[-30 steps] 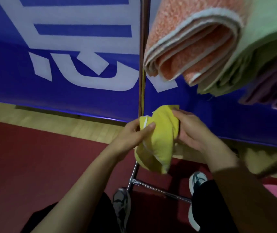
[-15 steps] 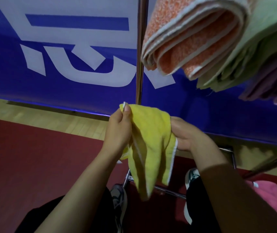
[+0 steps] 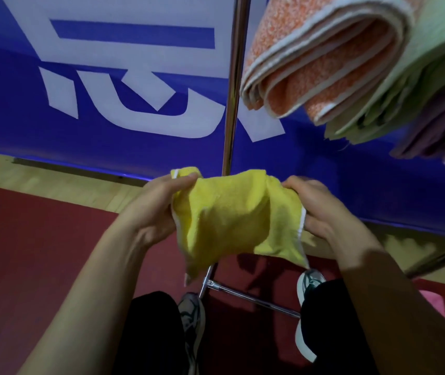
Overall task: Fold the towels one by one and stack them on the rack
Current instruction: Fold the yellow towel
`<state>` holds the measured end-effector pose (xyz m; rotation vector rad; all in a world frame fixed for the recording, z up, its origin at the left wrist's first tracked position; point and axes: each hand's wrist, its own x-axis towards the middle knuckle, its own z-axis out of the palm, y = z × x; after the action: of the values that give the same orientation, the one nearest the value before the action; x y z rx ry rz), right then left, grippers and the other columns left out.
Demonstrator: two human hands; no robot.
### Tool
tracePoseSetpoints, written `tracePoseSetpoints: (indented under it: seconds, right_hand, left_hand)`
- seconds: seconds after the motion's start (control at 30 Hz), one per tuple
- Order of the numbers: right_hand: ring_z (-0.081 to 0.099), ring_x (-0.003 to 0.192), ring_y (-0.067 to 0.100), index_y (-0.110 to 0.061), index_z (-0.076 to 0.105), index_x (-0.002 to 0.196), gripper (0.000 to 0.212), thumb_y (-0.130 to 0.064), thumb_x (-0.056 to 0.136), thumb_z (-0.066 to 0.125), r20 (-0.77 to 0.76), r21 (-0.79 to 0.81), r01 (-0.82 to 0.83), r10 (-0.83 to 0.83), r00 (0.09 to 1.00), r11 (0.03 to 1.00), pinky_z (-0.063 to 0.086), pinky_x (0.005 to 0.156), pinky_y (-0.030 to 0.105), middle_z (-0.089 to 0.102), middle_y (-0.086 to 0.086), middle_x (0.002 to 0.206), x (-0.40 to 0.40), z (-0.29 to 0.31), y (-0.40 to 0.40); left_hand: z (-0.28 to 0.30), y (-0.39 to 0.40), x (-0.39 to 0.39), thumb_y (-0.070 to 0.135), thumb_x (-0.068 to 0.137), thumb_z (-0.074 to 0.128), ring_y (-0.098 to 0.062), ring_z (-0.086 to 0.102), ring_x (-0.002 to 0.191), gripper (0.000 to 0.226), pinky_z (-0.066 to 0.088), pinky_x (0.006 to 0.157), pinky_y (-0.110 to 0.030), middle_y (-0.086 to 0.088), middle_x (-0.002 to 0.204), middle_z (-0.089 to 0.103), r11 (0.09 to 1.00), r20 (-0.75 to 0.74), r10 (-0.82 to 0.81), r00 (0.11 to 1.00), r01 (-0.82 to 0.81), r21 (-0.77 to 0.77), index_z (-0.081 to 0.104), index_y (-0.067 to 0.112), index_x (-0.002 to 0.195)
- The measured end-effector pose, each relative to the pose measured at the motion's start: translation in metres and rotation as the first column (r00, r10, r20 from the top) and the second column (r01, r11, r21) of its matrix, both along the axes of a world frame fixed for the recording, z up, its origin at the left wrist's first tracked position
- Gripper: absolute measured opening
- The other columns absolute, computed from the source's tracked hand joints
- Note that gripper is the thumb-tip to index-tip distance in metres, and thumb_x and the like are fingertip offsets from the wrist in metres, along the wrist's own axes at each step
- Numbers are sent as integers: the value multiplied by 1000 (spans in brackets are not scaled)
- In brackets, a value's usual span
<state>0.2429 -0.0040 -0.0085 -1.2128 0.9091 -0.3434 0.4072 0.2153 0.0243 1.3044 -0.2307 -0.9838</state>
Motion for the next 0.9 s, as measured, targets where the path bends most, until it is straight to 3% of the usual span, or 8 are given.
tracePoseSetpoints:
  seconds: [0.17,0.27,0.37,0.43,0.5,0.6,0.73,0.9]
  right_hand:
    - [71,101,20,-37,75,101,9,-36,95,68,-39,-305,133,-152,988,943,60,91,42,74,-7,110,-6,-8,-15]
    - [73,99,15,-33,80,94,16,-30,100,64,60,-328,168,-157,986,930,58,80,30,78,-8,103,-8,-6,-22]
    - [73,100,21,-30,80,94,22,-24,102,61,128,-371,156,-116,985,915,59,88,36,79,0,103,-12,-4,-26]
    - [73,93,11,-27,79,98,20,-26,103,59,95,-429,126,-94,991,894,58,80,23,78,-3,98,-16,-2,-27]
    - [67,78,-11,-29,75,104,15,-29,103,60,17,-530,50,-48,999,846,48,64,5,74,-14,93,-23,0,-27]
    - [61,69,-21,-31,74,108,11,-30,99,67,-100,-632,-58,-7,995,773,40,57,-2,71,-20,89,-31,-1,-34]
    - [69,88,1,-27,76,108,15,-31,94,73,-250,-702,-157,-35,968,694,46,67,9,75,-10,96,-42,1,-37]
    - [70,89,9,-26,77,95,18,-43,94,70,-170,-675,-38,-105,980,737,50,75,25,77,-8,93,-50,4,-38]
  left_hand:
    - [-18,3,15,23,103,62,-23,67,82,18,51,72,-35,-10,86,72,961,414,168,895,-242,133,76,11,103]
    - [-24,10,27,31,100,67,-17,55,65,20,43,61,-31,-4,72,59,903,610,220,761,-396,169,70,12,95]
    - [-25,15,31,38,94,75,-15,54,68,42,46,62,-31,-1,78,55,848,637,301,710,-505,163,55,13,122]
    - [-25,19,32,33,97,72,-12,52,68,45,44,62,-29,-1,79,51,827,705,280,651,-536,167,46,19,131]
    - [-26,22,32,25,101,66,-9,45,57,27,38,52,-22,4,67,48,855,774,232,590,-503,128,57,22,126]
    - [-24,25,33,16,104,58,-6,38,43,17,25,41,-15,12,43,46,879,832,113,543,-445,171,73,25,101]
    - [-22,26,36,20,103,60,-19,63,76,17,46,69,-32,-12,86,76,867,851,-4,525,-422,265,76,22,104]
    - [-31,23,35,36,100,66,-21,58,95,27,43,79,-32,-7,104,65,797,784,-111,611,-416,438,72,15,116]
